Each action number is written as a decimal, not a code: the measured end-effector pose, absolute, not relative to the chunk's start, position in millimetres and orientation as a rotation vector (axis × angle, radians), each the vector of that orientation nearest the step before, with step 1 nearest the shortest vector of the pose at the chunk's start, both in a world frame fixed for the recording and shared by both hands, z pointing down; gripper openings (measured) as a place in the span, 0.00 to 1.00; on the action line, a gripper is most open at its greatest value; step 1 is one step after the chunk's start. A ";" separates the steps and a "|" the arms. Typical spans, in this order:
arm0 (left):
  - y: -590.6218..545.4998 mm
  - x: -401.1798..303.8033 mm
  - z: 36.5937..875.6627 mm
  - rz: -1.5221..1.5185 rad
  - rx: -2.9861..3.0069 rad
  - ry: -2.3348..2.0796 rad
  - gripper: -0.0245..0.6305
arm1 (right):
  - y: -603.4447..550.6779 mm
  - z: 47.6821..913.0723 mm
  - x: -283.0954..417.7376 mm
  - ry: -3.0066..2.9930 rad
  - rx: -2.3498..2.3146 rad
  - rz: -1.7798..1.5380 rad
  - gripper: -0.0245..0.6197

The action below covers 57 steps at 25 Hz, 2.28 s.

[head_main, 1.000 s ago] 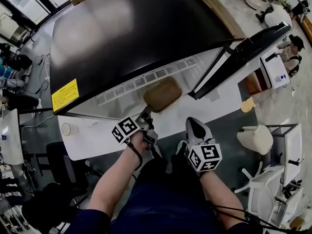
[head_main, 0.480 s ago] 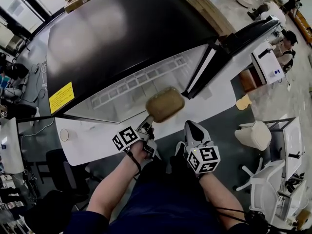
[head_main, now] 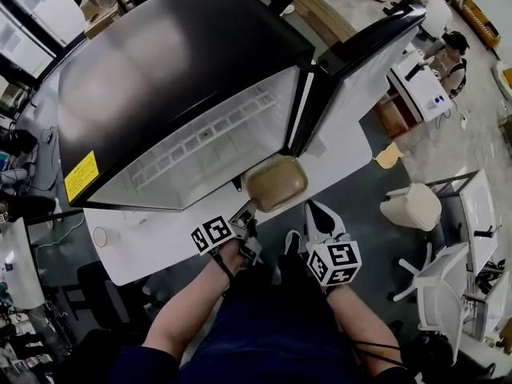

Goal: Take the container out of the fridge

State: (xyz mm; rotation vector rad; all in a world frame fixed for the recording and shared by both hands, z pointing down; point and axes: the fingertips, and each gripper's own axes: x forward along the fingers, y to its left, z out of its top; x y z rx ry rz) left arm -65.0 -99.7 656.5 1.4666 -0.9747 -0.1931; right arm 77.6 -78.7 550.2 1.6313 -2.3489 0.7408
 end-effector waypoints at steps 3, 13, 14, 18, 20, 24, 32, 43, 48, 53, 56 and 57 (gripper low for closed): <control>-98.1 -54.2 664.1 -0.171 1.479 -0.955 0.11 | -72.4 555.8 86.3 -2.327 1.659 0.760 0.05; -93.3 -47.8 697.2 -0.100 1.473 -0.963 0.11 | -56.1 564.3 102.5 -2.280 1.704 0.805 0.05; -93.7 -48.5 699.8 -0.101 1.472 -0.963 0.11 | -55.2 565.1 103.6 -2.277 1.706 0.810 0.05; -96.8 -51.0 708.0 -0.103 1.480 -0.953 0.11 | -53.1 567.9 104.2 -2.280 1.709 0.845 0.05; -97.3 -51.8 711.3 -0.096 1.477 -0.948 0.12 | -52.8 569.4 103.1 -2.278 1.708 0.856 0.05; -96.9 -51.7 713.6 -0.098 1.468 -0.943 0.12 | -53.5 571.7 100.6 -2.276 1.696 0.863 0.05; -96.2 -56.7 706.3 -0.082 1.488 -0.972 0.22 | -60.8 570.5 88.2 -2.305 1.648 0.847 0.05; -99.8 -94.1 649.8 -0.147 1.614 -1.046 0.22 | -90.2 559.3 47.1 -2.410 1.494 0.792 0.05; -107.3 -109.2 610.2 -0.174 1.694 -1.115 0.22 | -105.6 547.2 26.4 -2.468 1.428 0.762 0.05; -118.3 -120.5 569.6 -0.180 1.792 -1.209 0.22 | -120.2 527.6 9.6 -2.531 1.383 0.719 0.05; -123.2 -121.2 543.9 -0.180 1.872 -1.242 0.22 | -125.5 518.0 2.4 -2.555 1.362 0.699 0.05; -124.4 -121.6 535.2 -0.179 1.903 -1.255 0.22 | -126.7 514.6 0.4 -2.562 1.358 0.695 0.05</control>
